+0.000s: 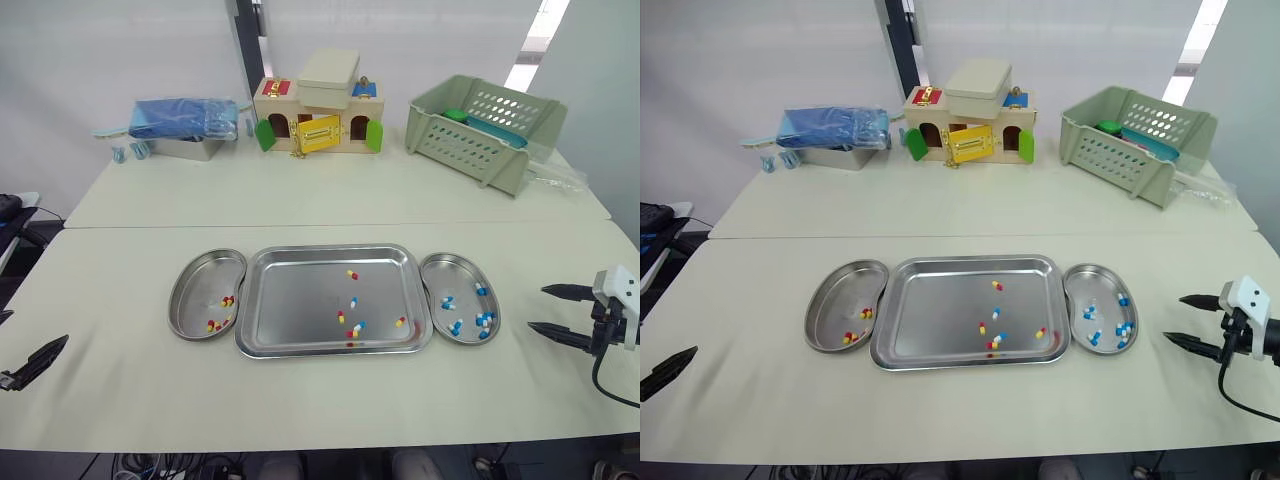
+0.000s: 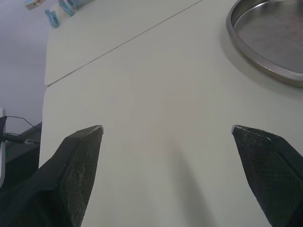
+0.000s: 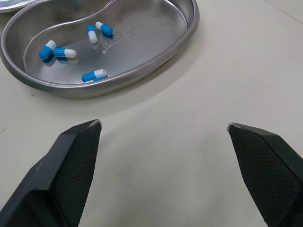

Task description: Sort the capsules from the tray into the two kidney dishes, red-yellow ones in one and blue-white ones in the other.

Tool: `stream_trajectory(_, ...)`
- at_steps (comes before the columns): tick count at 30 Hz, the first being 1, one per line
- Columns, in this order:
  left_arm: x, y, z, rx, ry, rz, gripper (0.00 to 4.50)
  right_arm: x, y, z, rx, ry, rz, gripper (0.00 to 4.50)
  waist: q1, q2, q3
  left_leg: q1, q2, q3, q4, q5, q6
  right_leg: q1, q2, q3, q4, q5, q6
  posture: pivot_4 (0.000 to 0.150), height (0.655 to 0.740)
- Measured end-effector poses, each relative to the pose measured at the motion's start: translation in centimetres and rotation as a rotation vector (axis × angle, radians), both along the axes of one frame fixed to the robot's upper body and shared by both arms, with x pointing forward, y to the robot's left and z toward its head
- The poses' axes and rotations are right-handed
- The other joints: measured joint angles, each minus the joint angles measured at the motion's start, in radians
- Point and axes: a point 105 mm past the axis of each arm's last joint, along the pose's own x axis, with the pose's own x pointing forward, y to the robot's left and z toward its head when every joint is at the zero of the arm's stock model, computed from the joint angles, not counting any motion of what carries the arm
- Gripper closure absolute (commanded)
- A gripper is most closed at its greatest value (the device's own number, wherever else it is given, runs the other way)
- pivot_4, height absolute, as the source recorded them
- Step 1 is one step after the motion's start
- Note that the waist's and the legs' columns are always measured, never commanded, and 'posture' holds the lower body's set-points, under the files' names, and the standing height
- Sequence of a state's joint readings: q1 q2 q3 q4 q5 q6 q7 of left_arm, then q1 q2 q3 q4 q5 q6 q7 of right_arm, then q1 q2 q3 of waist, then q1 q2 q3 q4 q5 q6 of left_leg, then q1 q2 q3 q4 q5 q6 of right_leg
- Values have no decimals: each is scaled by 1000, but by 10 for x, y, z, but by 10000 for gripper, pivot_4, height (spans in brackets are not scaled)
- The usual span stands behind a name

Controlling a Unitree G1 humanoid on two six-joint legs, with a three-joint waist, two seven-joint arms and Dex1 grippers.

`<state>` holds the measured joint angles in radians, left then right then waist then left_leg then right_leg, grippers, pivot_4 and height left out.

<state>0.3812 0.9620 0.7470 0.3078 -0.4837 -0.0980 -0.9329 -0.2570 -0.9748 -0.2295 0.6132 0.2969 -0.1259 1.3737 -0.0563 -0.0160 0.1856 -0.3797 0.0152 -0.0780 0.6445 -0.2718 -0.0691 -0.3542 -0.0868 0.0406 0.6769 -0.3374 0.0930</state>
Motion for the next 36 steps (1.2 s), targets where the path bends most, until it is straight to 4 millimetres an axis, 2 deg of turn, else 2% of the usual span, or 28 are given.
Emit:
stream_trajectory(10,3,-3,-2,-3,28,-4,0,0,1,0,-6,-11,9,170,0,0,0,0,0,0,0,0,0,0,0,0,0,0,0,1500,7400)
stream_trajectory(13,6,-15,-1,17,42,-72,0,-6,6,-1,22,-18,30,170,2,0,0,-1,0,0,0,0,0,0,0,0,0,0,0,1500,7400)
stream_trajectory(15,12,-38,0,24,61,-174,0,-19,16,-7,60,0,85,170,8,0,0,-1,0,0,0,0,0,0,0,0,0,0,0,1500,7400)
stream_trajectory(16,13,-43,0,21,60,-194,0,-22,20,-8,67,6,102,170,8,0,0,-1,0,0,1,0,0,1,0,0,0,0,0,1500,7400)
stream_trajectory(19,26,-80,2,18,69,-324,0,-48,42,-11,153,14,157,170,19,0,0,-1,0,-1,0,0,0,1,0,-1,0,0,0,1500,7400)
stream_trajectory(21,34,-105,3,10,70,-415,0,-56,62,-10,235,-23,187,170,23,0,0,0,0,0,1,0,0,1,0,0,1,0,0,1500,7400)
stream_trajectory(23,42,-125,6,0,61,-487,0,-63,76,-10,280,-48,196,170,22,0,0,0,0,0,1,0,0,1,0,0,1,0,0,1500,7400)
stream_trajectory(25,55,-154,10,-21,28,-585,0,-74,90,-10,323,-81,196,170,24,0,-1,0,0,-1,1,0,0,1,0,0,1,0,0,1500,7400)
stream_trajectory(28,64,-196,4,-66,23,-725,0,-83,115,-10,384,-127,226,170,25,0,-1,-1,0,-1,1,0,-1,1,0,0,1,0,0,1500,7400)
stream_trajectory(34,79,-254,-2,-144,9,-904,0,-96,128,-16,422,-165,216,170,24,-1,-1,0,0,-1,1,0,-1,2,0,0,1,0,0,1500,7400)
stream_trajectory(36,83,-268,-6,-146,15,-948,0,-98,132,-18,427,-175,221,170,22,-1,-1,0,0,-1,2,0,-1,2,0,0,1,0,0,1500,7400)
